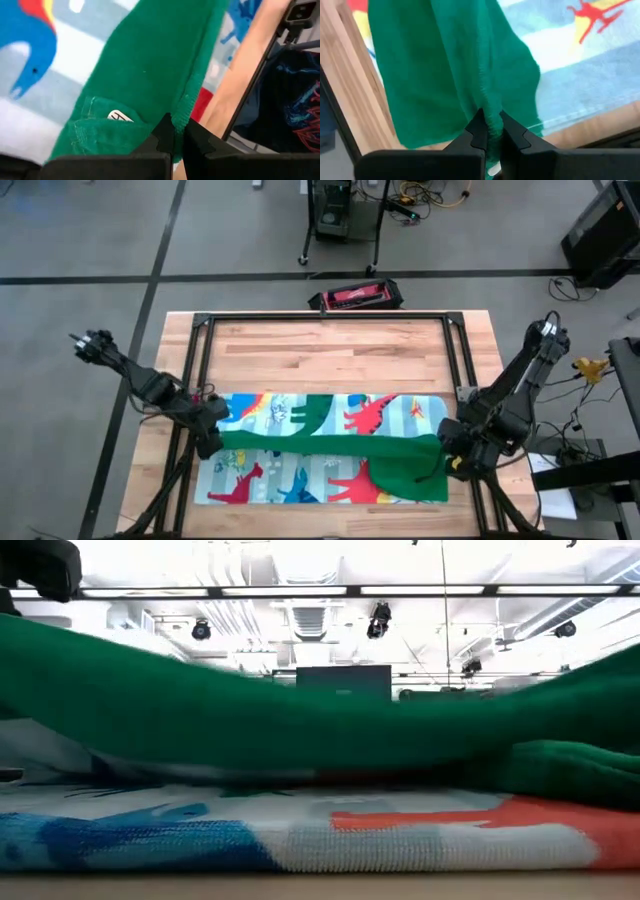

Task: Roll towel
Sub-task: Fold the green microfiber towel

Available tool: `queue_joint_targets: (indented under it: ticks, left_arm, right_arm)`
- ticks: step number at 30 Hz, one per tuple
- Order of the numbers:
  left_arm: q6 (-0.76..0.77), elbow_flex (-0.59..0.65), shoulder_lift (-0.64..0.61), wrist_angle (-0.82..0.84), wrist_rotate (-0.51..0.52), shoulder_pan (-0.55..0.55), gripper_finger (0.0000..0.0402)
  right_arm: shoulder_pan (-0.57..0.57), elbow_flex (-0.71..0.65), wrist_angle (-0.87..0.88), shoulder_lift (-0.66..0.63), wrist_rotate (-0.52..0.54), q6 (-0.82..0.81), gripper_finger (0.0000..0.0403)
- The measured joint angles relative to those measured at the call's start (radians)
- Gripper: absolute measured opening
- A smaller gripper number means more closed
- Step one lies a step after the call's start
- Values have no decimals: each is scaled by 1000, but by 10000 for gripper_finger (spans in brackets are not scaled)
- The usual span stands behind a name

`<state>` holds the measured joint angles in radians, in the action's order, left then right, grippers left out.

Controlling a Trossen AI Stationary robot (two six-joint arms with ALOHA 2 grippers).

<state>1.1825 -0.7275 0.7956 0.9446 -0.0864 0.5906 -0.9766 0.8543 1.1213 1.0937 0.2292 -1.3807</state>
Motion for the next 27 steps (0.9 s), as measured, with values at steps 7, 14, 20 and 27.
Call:
queue_joint_targets:
  ticks: [7,14,20,27]
  left_arm:
    - [80,4,84,-34,2,93,0]
    - [125,-10,115,-70,54,163,0]
    - [136,-78,104,19,174,218,0]
    - [157,-112,94,49,254,264,0]
  right_arm:
    - [-22,5,-59,90,-11,-3,3]
    - [-60,7,-118,120,6,-11,3]
    - [-60,7,-109,105,29,1,3]
    - [-84,7,-120,91,61,4,3]
